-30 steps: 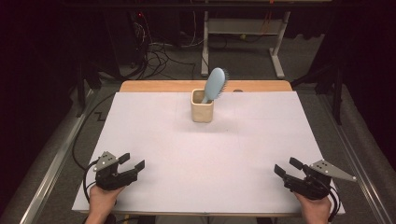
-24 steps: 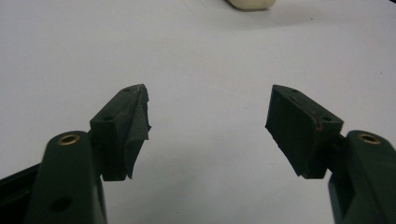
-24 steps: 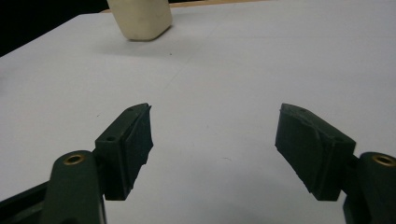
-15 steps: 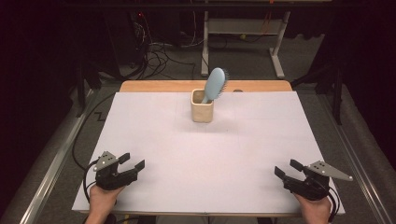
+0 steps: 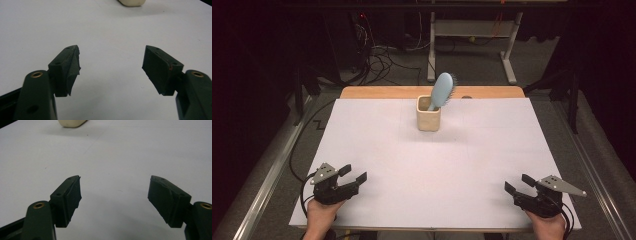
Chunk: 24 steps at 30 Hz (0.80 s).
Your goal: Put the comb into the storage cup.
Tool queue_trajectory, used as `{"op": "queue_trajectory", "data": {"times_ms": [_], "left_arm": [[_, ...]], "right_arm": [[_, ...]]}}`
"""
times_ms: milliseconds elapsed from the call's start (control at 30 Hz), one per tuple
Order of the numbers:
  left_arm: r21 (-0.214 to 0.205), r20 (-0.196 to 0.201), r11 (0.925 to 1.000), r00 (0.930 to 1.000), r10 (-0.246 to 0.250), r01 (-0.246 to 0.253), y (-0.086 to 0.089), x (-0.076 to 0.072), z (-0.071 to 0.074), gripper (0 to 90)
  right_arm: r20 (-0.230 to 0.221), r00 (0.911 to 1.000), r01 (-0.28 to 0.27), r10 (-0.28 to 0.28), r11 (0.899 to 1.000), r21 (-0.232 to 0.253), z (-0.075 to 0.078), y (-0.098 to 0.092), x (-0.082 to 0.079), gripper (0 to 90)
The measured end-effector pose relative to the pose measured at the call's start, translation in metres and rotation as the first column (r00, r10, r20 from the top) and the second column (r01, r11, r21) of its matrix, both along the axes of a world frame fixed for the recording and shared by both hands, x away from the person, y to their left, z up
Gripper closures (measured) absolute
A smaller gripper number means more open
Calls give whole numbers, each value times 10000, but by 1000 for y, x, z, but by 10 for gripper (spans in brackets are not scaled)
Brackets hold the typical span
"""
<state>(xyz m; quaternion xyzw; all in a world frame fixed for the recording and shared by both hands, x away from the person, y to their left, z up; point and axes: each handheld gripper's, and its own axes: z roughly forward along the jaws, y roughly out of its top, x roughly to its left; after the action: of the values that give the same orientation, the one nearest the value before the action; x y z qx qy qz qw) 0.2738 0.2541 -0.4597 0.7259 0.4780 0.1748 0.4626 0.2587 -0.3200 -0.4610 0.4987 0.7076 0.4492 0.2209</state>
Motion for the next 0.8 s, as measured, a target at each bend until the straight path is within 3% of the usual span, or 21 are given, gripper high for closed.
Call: {"op": "queue_trajectory", "data": {"times_ms": [800], "left_arm": [[63, -147, 10000, 9999, -54, 55, -2, 1, -2, 307]], "right_arm": [[45, 9999, -158, 159, 9998, -110, -2, 2, -10, 257]]}}
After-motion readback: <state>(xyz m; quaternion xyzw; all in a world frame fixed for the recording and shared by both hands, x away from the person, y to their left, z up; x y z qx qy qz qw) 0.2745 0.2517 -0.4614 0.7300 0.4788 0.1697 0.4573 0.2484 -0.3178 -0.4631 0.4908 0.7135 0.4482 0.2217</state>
